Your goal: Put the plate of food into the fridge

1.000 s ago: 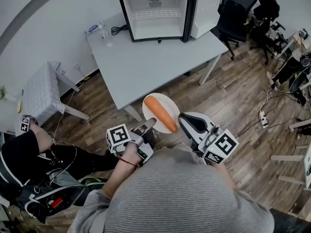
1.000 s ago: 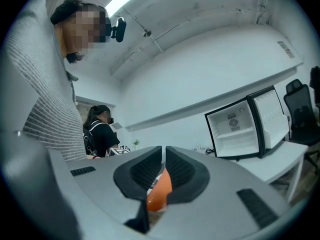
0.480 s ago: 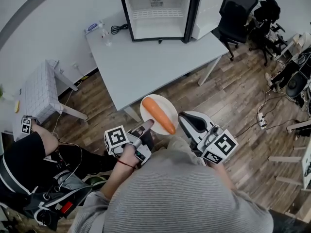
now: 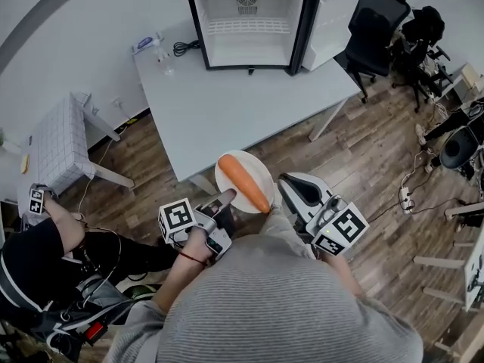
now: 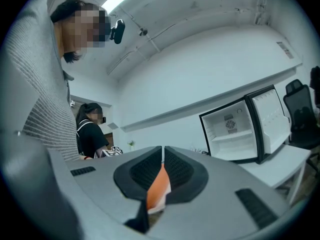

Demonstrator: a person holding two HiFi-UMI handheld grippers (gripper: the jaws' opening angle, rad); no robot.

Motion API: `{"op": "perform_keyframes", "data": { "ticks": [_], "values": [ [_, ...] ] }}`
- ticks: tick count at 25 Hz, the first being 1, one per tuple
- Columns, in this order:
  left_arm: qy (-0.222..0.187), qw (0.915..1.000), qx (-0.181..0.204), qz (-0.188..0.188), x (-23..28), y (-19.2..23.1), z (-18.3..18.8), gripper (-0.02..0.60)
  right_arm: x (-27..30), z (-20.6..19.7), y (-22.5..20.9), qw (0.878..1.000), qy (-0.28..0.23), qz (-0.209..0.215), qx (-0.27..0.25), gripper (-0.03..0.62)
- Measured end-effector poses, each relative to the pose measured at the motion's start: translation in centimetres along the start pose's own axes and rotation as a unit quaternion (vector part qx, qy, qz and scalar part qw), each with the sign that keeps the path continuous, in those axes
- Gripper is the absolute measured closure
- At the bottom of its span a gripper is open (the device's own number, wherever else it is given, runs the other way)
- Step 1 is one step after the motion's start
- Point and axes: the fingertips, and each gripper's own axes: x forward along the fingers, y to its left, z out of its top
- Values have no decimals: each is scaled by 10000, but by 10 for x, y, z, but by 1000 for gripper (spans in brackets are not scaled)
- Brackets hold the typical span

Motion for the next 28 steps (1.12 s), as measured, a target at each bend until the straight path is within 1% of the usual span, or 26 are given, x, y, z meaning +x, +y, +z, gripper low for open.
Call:
{"op": "perform_keyframes", "data": {
  "ticks": [5,10,13,20,24,28],
  "values": [
    [-85,9999,0,62,22,-4,21,557,19,9,-29,9997,1,131,-198,579],
    [-124,9998,-145,16,51,-9,35,557,27,5,-62,9999,54,94,-42,579],
    [-113,9998,-98,96,71,-10,46,555,31,7,-84,9999,72,73,-10,579],
    [-154,9998,-145,20,119,-29,67,555,49,23,-140,10000,13,95,-18,579],
    [-290,9995,-104,101,140,-40,85,557,63,37,-168,9997,13,224,-16,579],
    [-435,9989,-155,54,165,-59,97,555,74,50,-196,9991,38,410,-46,578]
  ]
}}
